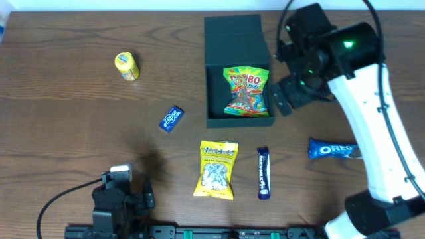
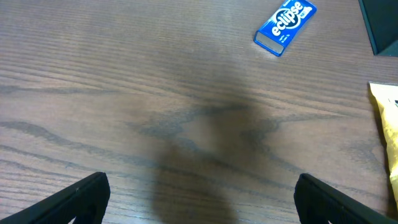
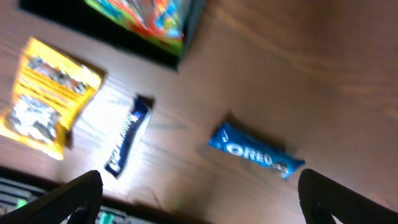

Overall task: Pack container
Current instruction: 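Move the right gripper back to the blue Oreo pack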

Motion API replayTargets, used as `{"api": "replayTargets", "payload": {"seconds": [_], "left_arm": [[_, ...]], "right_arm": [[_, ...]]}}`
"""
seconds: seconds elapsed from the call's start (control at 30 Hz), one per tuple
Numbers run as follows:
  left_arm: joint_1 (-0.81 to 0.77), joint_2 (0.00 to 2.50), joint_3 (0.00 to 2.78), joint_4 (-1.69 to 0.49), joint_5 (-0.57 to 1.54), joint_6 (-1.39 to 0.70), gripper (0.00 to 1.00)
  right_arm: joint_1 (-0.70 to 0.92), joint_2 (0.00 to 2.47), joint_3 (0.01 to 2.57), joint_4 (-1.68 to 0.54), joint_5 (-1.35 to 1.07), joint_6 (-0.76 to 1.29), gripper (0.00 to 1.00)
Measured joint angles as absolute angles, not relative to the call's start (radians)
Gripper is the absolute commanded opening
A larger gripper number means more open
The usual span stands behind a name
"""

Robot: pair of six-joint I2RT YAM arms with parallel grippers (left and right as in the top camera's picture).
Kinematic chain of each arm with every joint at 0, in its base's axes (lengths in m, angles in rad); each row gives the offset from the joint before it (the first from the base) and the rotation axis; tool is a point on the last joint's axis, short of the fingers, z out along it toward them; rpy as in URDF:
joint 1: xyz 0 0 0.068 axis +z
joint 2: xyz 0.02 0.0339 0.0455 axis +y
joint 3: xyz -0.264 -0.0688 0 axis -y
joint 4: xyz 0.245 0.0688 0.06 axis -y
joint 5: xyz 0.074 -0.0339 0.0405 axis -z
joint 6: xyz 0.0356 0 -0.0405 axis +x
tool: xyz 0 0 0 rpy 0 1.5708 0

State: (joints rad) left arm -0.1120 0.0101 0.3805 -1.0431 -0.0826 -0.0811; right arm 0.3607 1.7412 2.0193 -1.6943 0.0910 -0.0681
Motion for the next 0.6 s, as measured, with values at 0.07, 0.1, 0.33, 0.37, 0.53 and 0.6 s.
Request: {"api": "replayTargets", "payload": {"seconds": [0.07, 0.1, 0.33, 0.37, 0.53, 0.6], "left_arm": [[-0.112, 0.010, 0.381, -1.043, -0.083, -0.081, 0.96], [-0.112, 0.010, 0.381, -1.043, -0.083, -0.081, 0.95], [-0.112, 0.010, 0.381, -1.043, -0.083, -0.081, 0.95], [-0.112, 0.010, 0.381, -1.043, -0.083, -0.081, 0.96], [-0.112, 0.010, 0.381, -1.043, -0.083, -0.081, 0.95], [-0.112, 0.010, 0.381, -1.043, -0.083, -0.081, 0.96]], "right_arm": [[0.331, 1.707, 1.953, -1.694, 0.093, -0.090, 0.99], [0.317, 1.689, 1.917, -1.694, 0.094, -0.100, 0.99], [0.175, 1.559, 1.612, -1.600, 0.117, -0.153, 0.99], [0.154, 1.549, 1.576, -1.576, 0.127, -0.161, 0.99], [0.038, 1.537, 1.390, -1.327, 0.175, -0.315, 0.99], [0.005, 1.538, 1.315, -1.216, 0.183, -0.443, 0.99]]}}
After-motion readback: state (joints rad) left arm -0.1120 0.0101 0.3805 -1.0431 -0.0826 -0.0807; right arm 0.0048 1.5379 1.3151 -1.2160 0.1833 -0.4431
